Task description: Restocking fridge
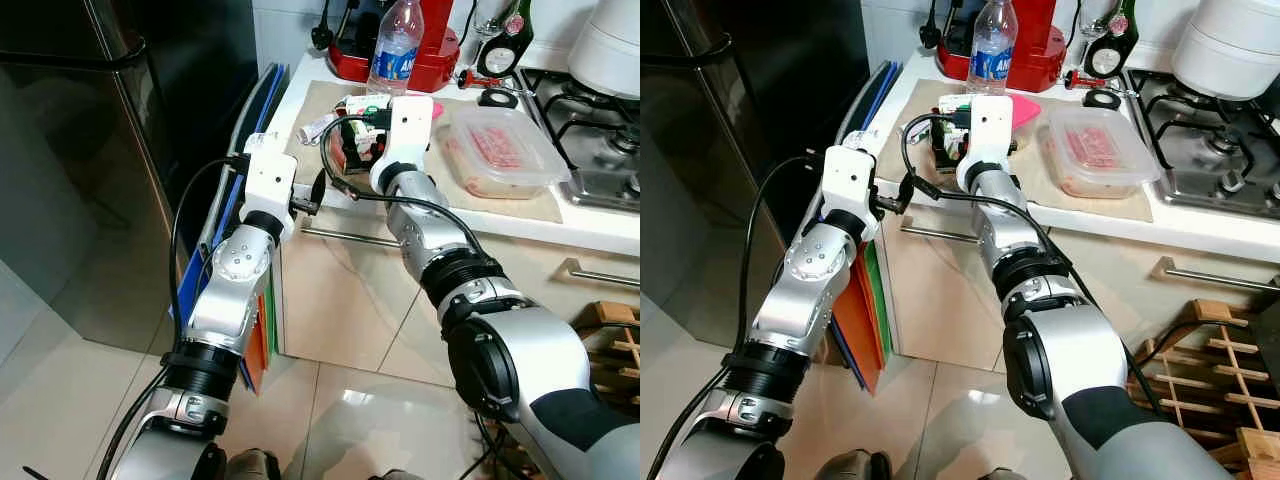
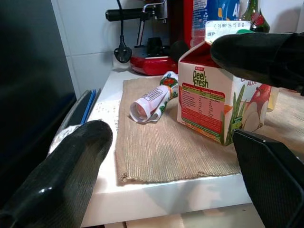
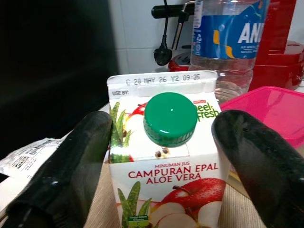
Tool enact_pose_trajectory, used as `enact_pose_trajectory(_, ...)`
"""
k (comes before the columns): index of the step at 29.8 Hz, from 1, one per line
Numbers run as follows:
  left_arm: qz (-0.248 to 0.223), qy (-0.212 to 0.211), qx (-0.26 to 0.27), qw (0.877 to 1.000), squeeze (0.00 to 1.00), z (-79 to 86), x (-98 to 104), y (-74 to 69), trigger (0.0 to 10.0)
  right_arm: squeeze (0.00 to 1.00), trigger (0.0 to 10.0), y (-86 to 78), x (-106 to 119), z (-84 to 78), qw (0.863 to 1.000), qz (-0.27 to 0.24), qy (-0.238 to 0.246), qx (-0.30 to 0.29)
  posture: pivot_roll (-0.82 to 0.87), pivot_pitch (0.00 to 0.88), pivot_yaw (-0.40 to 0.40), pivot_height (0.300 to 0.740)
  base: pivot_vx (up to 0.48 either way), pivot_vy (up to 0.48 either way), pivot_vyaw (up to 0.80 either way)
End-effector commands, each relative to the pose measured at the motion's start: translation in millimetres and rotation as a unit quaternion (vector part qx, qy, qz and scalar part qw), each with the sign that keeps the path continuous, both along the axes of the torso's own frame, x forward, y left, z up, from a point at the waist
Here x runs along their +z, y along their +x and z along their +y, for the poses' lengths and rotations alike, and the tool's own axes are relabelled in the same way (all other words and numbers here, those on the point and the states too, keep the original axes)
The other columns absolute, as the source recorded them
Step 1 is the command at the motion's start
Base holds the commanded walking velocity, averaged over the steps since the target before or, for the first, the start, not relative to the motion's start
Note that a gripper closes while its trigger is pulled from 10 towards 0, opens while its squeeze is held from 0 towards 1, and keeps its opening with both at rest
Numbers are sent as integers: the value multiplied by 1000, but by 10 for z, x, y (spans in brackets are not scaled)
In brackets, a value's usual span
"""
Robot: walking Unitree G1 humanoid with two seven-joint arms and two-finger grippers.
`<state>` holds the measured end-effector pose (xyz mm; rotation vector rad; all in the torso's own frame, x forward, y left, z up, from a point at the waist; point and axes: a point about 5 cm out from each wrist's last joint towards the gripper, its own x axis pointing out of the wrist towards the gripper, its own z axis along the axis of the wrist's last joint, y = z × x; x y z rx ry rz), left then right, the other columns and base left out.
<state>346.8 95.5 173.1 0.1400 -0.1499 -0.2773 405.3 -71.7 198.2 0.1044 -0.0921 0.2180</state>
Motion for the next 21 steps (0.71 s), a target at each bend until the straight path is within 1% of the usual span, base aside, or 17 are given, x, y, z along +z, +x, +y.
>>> enact_pose_trajectory(1,-2,6,-3,1000,0,-30,15,-1,10000,0,0,-19,-124,-12,1000,28,1,1,56,28,-25,740,0,0,0)
enact_pose_trajectory(21,3,11,-3,1000,0,-39,-12,-4,10000,0,0,-52,-177,38,1000,26,-3,17,57,32,-27,740,0,0,0)
